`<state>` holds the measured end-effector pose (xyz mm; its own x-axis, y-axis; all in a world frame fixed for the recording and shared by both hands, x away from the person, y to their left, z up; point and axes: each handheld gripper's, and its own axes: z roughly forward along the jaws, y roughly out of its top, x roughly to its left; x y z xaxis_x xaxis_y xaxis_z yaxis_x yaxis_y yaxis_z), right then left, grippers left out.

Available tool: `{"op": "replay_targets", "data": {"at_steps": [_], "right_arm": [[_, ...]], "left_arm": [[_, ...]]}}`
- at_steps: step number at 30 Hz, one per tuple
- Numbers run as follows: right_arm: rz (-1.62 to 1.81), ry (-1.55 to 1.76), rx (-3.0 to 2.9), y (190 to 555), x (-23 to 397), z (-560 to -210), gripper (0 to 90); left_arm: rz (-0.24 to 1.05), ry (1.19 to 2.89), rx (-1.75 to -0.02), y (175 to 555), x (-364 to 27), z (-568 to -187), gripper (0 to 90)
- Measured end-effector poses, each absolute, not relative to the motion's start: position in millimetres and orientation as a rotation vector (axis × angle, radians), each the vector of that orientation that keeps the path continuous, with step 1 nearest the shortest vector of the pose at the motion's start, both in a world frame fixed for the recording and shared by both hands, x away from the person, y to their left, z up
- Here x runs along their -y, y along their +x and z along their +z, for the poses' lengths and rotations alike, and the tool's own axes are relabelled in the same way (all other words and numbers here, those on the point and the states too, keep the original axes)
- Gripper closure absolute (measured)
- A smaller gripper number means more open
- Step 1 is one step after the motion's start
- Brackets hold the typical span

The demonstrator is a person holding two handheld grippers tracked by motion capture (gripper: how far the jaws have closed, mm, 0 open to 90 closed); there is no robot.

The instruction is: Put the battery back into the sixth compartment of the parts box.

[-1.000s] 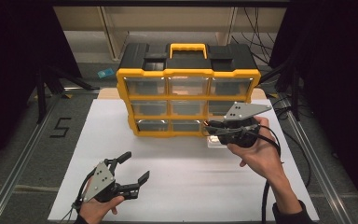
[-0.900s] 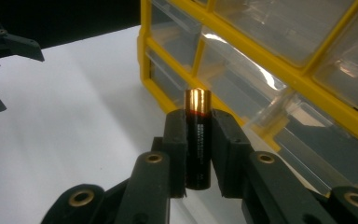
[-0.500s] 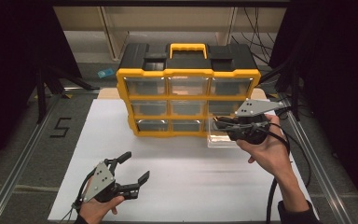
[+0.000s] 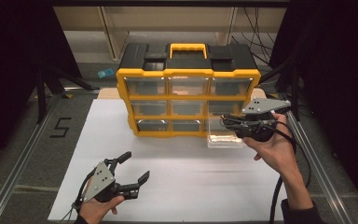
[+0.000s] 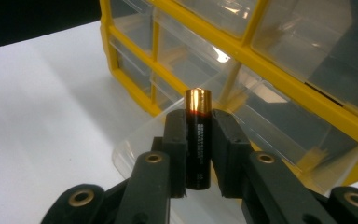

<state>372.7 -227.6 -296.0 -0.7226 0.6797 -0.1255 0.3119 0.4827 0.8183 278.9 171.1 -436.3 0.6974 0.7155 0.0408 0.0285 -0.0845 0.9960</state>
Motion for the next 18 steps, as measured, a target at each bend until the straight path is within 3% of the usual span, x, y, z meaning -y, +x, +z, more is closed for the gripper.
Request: {"op": "replay_targets", "data": {"at_steps": [18], "right_arm": [[1.09,0.853,-2.313,380.1,235.2,-304.2,77.0]], "left_arm": [[0.639,1.568,-0.627,279.0,-171.2,-436.2,15.7]]}}
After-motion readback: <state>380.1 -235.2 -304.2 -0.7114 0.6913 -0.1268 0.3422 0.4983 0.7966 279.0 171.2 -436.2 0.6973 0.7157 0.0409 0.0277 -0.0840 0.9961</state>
